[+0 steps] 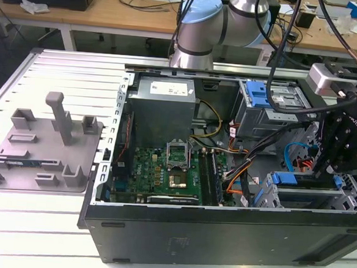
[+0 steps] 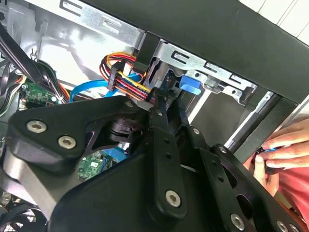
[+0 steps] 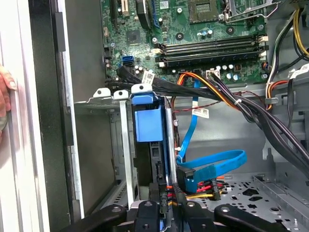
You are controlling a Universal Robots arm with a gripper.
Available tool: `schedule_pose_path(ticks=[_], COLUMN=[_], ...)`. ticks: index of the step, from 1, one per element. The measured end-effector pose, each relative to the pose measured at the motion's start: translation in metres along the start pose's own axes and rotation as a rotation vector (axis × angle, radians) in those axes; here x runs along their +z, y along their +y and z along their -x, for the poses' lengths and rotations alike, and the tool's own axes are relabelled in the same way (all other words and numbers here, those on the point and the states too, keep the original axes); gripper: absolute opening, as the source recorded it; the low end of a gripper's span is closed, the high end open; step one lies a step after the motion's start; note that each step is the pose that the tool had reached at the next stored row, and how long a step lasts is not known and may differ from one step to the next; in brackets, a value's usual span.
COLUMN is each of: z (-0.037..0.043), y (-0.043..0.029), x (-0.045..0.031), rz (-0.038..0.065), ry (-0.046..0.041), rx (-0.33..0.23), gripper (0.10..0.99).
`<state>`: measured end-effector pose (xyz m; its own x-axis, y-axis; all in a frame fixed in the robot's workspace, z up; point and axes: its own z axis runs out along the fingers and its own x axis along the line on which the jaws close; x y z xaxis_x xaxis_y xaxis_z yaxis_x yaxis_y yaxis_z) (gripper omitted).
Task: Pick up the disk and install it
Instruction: 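Insert the first disk wire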
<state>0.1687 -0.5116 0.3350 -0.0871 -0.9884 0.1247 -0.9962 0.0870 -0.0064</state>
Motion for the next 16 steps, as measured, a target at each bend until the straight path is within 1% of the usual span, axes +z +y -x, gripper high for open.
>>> schedule_pose_path(ticks=[4,7,8,9,10,12,16], z=[-0.0003,-0.0020,-0.0025,-0.0031,-0.0041,-0.0050,-0.0052], y=[0.0000,-0.0001,-0.0001,-0.0001,-0.0002,-0.0002,-0.0002], x=[-0.0024,-0.0163,-0.0198,-0.0253,-0.0326,-0.0404,-0.0418], rz=[0.000,0.000,0.000,0.000,0.000,0.000,0.000], ry=[0.0005,0.0004,0.0004,0.0005,0.0004,0.0004,0.0004], rx=[0.000,0.000,0.000,0.000,0.000,0.000,0.000], gripper=[0.243,0.243,0.243,0.243,0.243,0.243,0.243])
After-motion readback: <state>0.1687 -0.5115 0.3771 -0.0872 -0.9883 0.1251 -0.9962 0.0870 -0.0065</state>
